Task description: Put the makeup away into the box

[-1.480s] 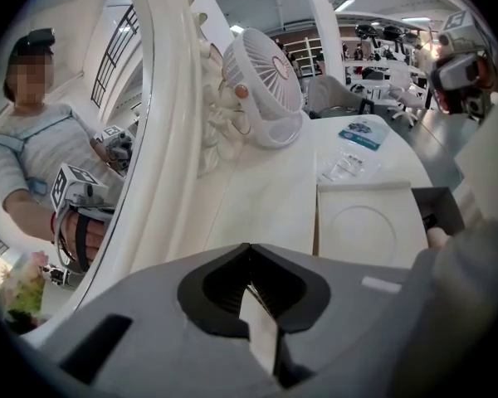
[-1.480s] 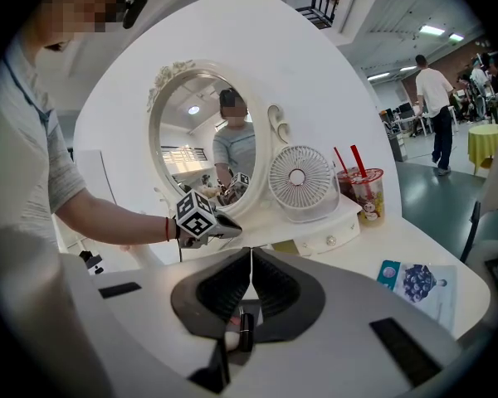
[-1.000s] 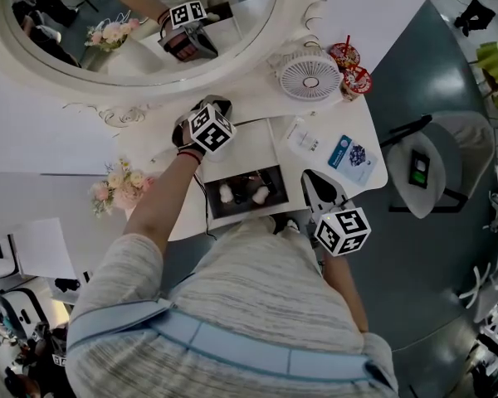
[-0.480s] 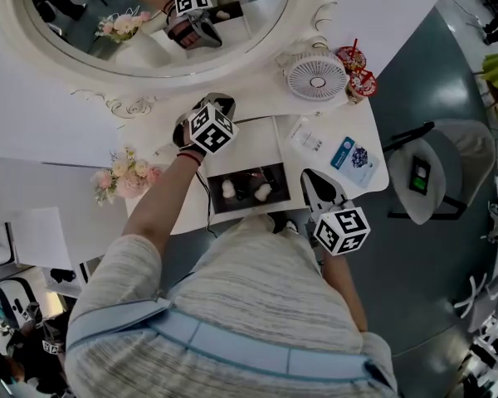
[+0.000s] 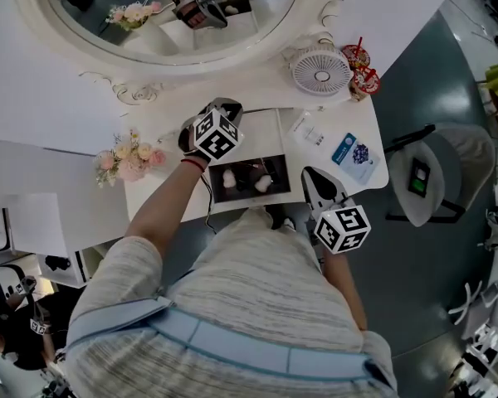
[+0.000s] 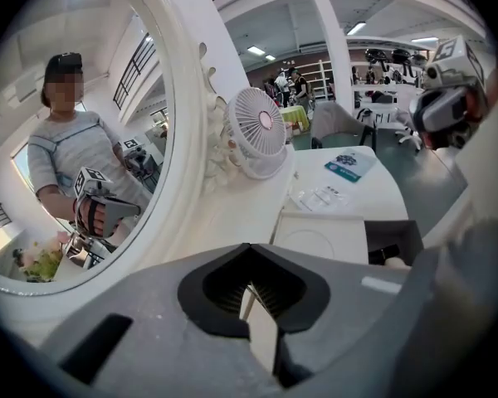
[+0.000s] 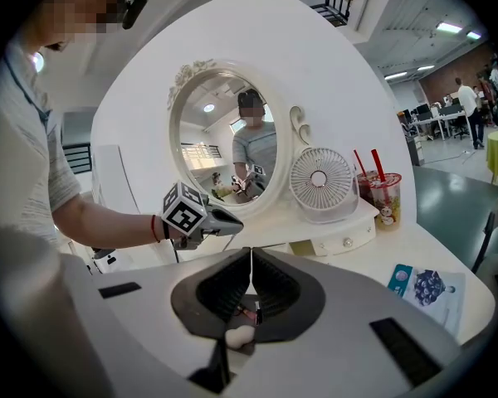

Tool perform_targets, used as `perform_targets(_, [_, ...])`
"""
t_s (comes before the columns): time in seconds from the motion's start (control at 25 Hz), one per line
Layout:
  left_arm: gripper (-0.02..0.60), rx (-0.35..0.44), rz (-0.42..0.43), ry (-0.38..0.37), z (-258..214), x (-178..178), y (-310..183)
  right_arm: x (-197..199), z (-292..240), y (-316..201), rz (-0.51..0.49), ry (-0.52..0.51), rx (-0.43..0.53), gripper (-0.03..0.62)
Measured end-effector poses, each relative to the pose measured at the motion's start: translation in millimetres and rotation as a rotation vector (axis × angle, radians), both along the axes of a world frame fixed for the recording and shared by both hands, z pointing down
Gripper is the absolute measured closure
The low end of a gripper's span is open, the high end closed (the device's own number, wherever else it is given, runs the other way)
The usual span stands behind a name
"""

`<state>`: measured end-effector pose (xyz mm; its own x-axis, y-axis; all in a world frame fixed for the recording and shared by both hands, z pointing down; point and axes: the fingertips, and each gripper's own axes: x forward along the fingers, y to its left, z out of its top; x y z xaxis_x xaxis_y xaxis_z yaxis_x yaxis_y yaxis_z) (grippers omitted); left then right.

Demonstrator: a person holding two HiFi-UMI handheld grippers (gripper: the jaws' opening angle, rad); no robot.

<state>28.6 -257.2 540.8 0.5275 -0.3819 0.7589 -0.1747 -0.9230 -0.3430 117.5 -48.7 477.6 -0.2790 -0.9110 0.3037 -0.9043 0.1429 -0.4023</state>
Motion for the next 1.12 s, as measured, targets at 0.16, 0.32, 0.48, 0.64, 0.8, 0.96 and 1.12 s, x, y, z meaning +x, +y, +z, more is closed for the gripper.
perform_targets(0.16, [0.569,-0.012,-0.003,0.002,3,-4,19,-3,-3,8,-0.012,0.005,0.005,0.583])
perform_targets(0.32, [0.569,-0.031,-0.001,-0.002,7,-7,38,-4,-4,16,-0.024,0.010,0.008,0.583])
perform_targets(0.48, [0.569,-0.055,0.017,-0.003,12,-6,66,-6,-6,24,-0.033,0.015,0.011,0.583])
perform_targets(0.64, [0.569,-0.083,0.043,0.001,19,-4,95,-7,-7,33,-0.043,0.021,0.015,0.583])
perform_targets(0.8, [0.569,-0.108,0.065,0.003,24,-1,121,-8,-8,42,-0.047,0.024,0.018,0.583])
perform_targets(0.96, [0.569,-0.127,0.088,-0.003,31,3,141,-8,-8,51,-0.050,0.027,0.017,0.583])
perform_targets(1.12, [0.569,-0.140,0.106,-0.015,39,7,156,-9,-8,57,-0.054,0.030,0.016,0.583])
